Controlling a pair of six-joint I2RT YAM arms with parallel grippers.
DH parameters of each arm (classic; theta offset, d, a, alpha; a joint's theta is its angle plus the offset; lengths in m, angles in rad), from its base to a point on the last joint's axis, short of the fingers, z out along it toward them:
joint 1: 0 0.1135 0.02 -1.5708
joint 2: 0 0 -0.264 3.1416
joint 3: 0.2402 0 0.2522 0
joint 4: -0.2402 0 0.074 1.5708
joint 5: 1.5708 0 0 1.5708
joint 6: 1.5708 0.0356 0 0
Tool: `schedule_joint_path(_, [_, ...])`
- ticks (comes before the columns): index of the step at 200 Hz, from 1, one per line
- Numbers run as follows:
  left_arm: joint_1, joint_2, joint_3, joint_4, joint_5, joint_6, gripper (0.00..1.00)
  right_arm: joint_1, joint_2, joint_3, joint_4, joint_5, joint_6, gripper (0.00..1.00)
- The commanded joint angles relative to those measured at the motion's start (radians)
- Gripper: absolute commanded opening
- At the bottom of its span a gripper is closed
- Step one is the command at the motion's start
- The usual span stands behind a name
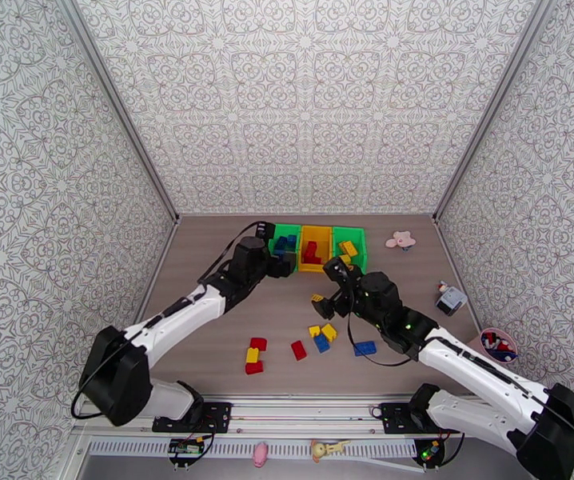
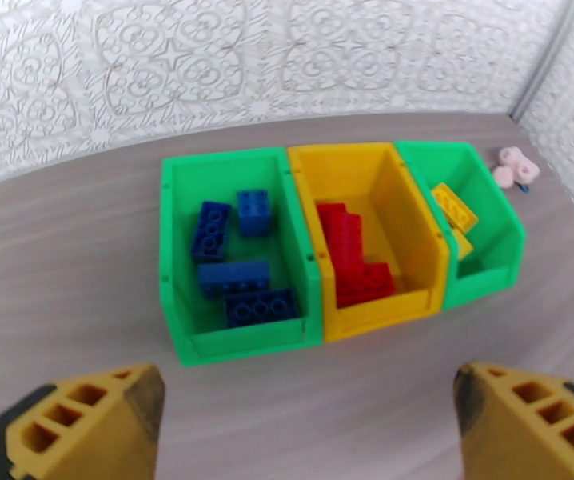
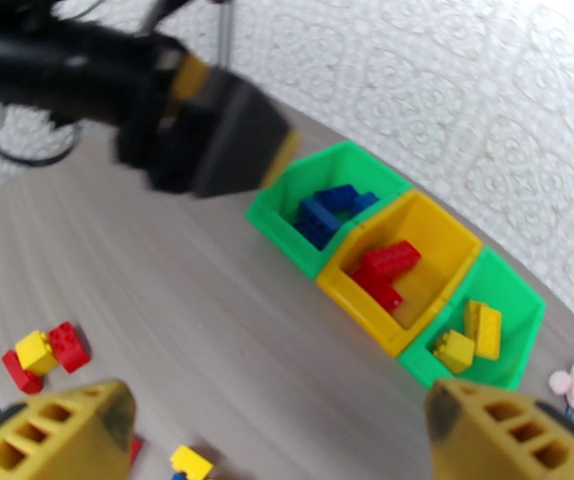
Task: Sort the legos into containers by color
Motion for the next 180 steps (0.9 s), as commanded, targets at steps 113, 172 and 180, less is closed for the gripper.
schedule_joint_path(113, [-0.312, -0.328, -0.334, 0.009, 0.252, 0.411, 1.0, -0.011, 0.014, -0.051, -0.311, 0.123, 0.252, 0.94])
schedule_joint_path(172, [-0.325, -0.45, -0.448, -0.043, 0.333, 0.422, 1.0, 0.017, 0.223, 0.033, -0.379, 0.022, 0.311, 0.92])
schedule_joint_path(180, [-0.323, -0.454, -0.479, 0.004, 0.328, 0.44, 0.99, 0.019, 0.259, 0.046, -0.379, -0.003, 0.323, 0.92])
